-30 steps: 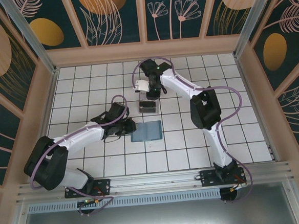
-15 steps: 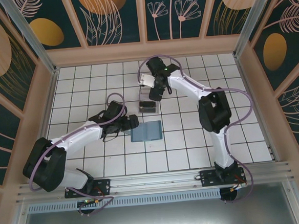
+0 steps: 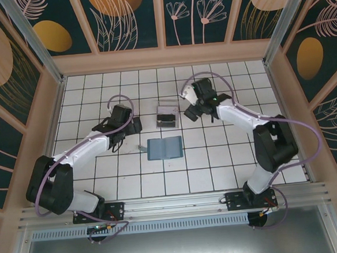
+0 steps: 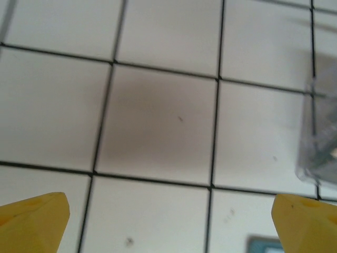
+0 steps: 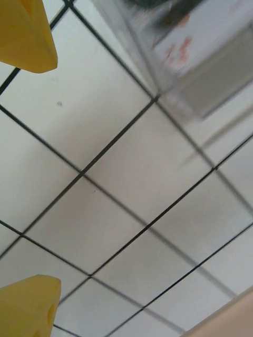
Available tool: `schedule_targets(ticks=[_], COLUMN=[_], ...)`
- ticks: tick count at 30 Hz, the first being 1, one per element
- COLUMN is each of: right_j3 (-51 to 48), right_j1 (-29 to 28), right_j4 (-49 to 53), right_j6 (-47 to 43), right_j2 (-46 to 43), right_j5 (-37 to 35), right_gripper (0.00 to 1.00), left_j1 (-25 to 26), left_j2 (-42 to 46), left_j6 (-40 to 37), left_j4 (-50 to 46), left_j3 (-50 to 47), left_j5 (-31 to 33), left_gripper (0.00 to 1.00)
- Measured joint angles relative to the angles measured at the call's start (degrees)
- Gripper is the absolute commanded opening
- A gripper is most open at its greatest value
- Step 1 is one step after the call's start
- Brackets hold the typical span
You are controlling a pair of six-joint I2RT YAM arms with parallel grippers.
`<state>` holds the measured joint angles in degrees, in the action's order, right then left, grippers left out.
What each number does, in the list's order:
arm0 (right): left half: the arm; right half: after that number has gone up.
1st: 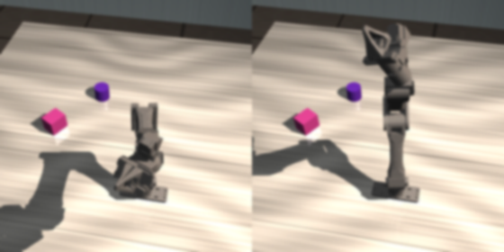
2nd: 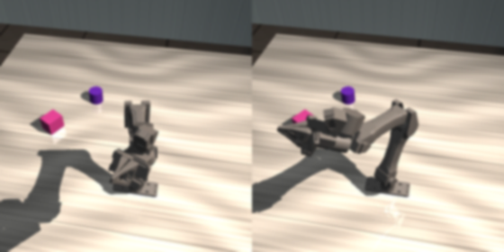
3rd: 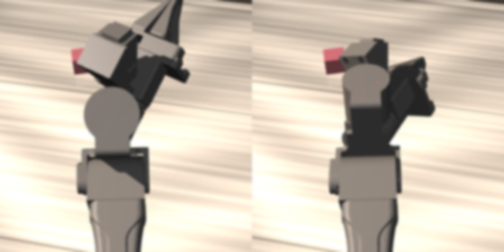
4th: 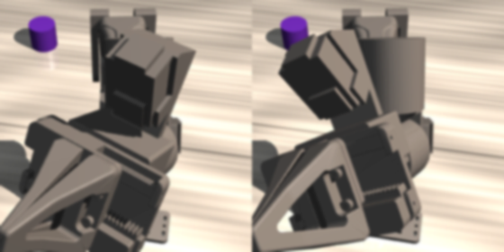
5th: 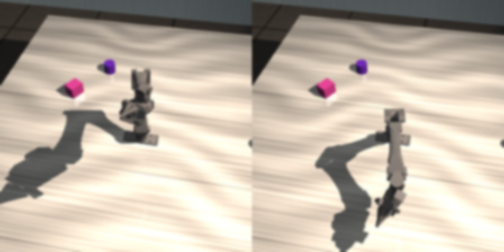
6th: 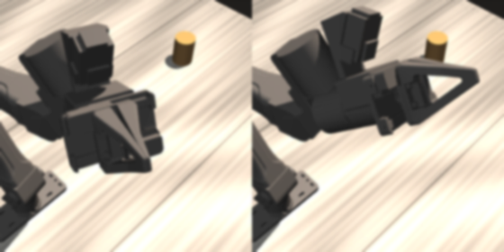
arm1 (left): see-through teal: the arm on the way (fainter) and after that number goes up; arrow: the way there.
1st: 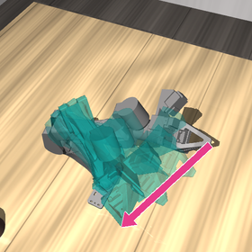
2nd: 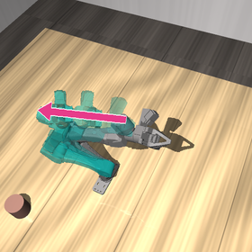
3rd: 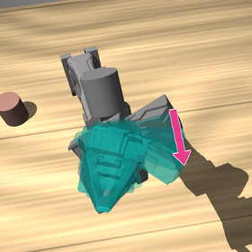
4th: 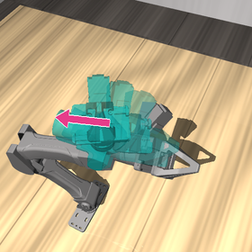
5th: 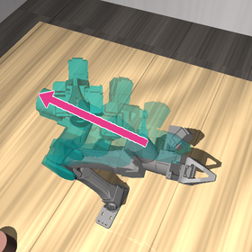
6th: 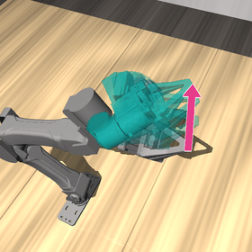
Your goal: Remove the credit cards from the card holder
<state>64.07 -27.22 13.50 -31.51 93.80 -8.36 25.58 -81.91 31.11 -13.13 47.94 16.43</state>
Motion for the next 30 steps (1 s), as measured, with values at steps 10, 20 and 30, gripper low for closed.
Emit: schedule_targets(ticks=[10, 20, 30], right_j3=[-32.6, -50.1, -50.4], right_j1=[14.6, 23.1, 26.6], right_j4=[-28.9, -59.1, -76.5], right_j6=[18.8, 27.6, 29.8], right_j2=[-17.9, -17.4, -8.2], right_j5=[-3.6, -3.3, 3.3], right_gripper=[0.99, 0.99, 0.99], left_j1=[-10.2, -16.2, -25.2], left_j2=[-1.7, -1.9, -2.2], left_j6=[-7.4, -17.5, -22.8], left_j4=[13.9, 36.7, 62.1], left_j3=[-5.6, -12.5, -27.2], left_j5=[10.7, 11.1, 2.6], left_gripper=[0.98, 0.98, 0.99])
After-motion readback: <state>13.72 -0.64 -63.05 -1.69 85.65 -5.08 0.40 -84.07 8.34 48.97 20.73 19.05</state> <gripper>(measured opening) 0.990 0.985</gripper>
